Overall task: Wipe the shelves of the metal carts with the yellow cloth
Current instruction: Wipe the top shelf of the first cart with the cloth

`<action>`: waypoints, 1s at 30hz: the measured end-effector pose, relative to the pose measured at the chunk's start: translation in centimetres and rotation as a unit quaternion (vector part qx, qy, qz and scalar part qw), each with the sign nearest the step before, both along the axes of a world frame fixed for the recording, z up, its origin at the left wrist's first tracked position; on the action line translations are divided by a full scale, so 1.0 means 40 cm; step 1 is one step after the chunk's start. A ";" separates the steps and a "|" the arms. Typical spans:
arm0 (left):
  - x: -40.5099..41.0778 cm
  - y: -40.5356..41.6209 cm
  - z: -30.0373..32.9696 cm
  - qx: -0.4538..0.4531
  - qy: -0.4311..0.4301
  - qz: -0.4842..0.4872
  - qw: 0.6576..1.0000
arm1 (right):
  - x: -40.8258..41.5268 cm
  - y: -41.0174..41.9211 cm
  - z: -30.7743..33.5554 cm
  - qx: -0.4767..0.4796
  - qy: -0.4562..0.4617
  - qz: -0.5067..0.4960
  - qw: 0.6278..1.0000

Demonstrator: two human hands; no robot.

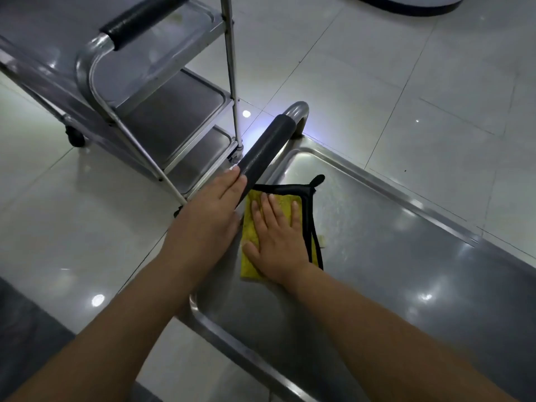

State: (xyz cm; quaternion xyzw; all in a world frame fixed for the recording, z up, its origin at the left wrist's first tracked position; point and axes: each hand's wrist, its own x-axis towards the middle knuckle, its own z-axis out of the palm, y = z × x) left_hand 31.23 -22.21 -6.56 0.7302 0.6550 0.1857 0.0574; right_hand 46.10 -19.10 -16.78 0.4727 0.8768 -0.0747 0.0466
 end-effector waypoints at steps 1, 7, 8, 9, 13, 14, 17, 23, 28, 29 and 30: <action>0.001 -0.007 0.000 0.020 0.005 0.001 1.000 | -0.003 -0.032 -0.001 0.002 0.003 0.011 1.000; 0.015 -0.083 0.014 0.106 0.078 -0.036 0.991 | -0.028 -0.212 -0.001 -0.027 -0.003 0.052 0.998; 0.018 -0.111 0.018 0.104 0.083 -0.029 0.991 | -0.027 -0.244 -0.006 -0.030 0.002 0.056 0.998; 0.021 -0.143 0.018 0.099 0.086 -0.021 0.991 | -0.023 -0.276 -0.010 -0.034 0.008 0.061 0.998; 0.029 -0.308 -0.005 0.081 0.098 -0.006 0.992 | 0.011 -0.400 -0.008 -0.046 0.034 0.068 0.996; 0.028 -0.345 -0.009 0.079 0.104 -0.008 0.991 | 0.018 -0.421 -0.001 -0.055 0.040 0.060 0.996; 0.014 -0.441 -0.030 0.057 0.102 -0.015 0.993 | 0.037 -0.474 0.015 -0.075 0.025 0.052 0.996; -0.013 -0.570 -0.086 0.042 0.112 -0.036 0.992 | 0.050 -0.579 0.013 -0.035 0.058 -0.010 0.998; -0.052 -0.606 -0.153 0.017 0.136 -0.063 0.989 | 0.047 -0.628 -0.001 -0.004 0.014 -0.023 1.000; -0.060 -0.607 -0.165 0.019 0.142 -0.072 0.987 | 0.044 -0.633 -0.006 0.008 -0.003 -0.023 1.000; -0.068 -0.605 -0.177 0.023 0.152 -0.085 0.984 | 0.039 -0.635 -0.012 0.025 -0.013 -0.024 0.999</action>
